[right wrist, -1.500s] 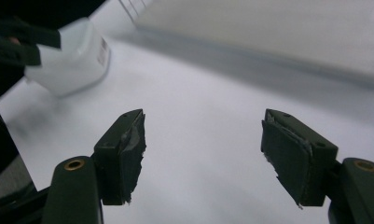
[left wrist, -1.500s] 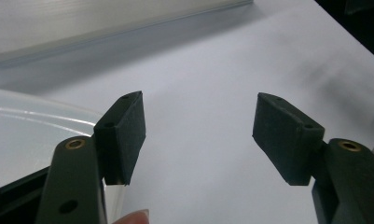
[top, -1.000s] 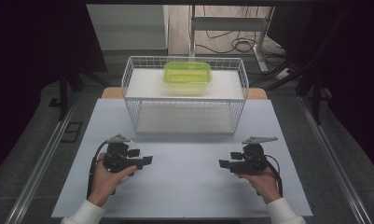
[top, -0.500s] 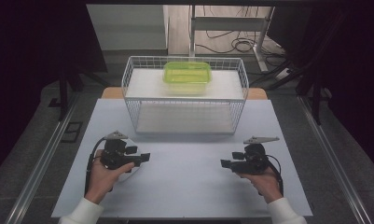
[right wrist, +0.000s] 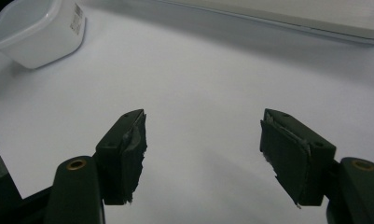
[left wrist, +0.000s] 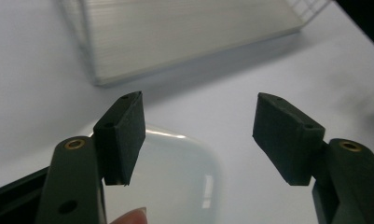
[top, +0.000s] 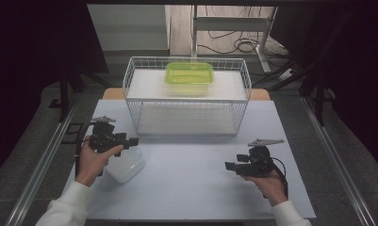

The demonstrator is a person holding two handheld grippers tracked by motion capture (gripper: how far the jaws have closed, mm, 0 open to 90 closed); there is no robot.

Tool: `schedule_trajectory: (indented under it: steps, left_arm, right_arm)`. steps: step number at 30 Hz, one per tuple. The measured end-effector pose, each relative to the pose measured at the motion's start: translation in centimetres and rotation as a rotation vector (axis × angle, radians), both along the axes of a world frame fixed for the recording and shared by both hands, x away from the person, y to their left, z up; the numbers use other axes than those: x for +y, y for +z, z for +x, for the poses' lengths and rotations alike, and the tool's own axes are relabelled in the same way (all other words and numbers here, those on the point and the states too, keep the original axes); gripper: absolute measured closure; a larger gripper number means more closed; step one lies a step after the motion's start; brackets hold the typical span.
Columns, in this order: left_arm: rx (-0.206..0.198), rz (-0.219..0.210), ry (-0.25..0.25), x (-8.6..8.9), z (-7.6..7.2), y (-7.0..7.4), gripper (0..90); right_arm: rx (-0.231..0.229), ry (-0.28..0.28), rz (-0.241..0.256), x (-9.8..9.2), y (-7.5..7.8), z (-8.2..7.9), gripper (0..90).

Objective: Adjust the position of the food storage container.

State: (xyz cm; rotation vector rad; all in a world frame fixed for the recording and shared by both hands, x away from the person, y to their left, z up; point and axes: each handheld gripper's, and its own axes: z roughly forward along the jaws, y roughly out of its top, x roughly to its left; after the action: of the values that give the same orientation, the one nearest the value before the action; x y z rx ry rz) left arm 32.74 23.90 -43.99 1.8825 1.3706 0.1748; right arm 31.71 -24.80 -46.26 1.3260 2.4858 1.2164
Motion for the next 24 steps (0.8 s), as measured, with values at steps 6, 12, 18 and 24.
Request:
schedule_trajectory:
  steps: [6,12,18,24]
  left_arm:
    - [0.037,0.056,0.047,2.8,1.2,-0.7,38.8]
    - [0.052,0.088,0.076,4.4,1.3,-0.7,48.8]
    - [0.075,0.123,0.096,5.8,1.8,-1.3,68.8]
    - [0.099,0.143,0.086,5.8,2.4,-1.9,75.6]
  right_arm:
    - [0.009,0.008,-0.016,0.3,-0.3,0.3,31.3]
    - [0.007,0.015,-0.016,0.4,-0.4,0.4,31.2]
    - [0.008,0.017,-0.019,0.4,-0.5,0.5,31.2]
    - [0.004,0.020,-0.021,0.4,-0.5,0.5,31.2]
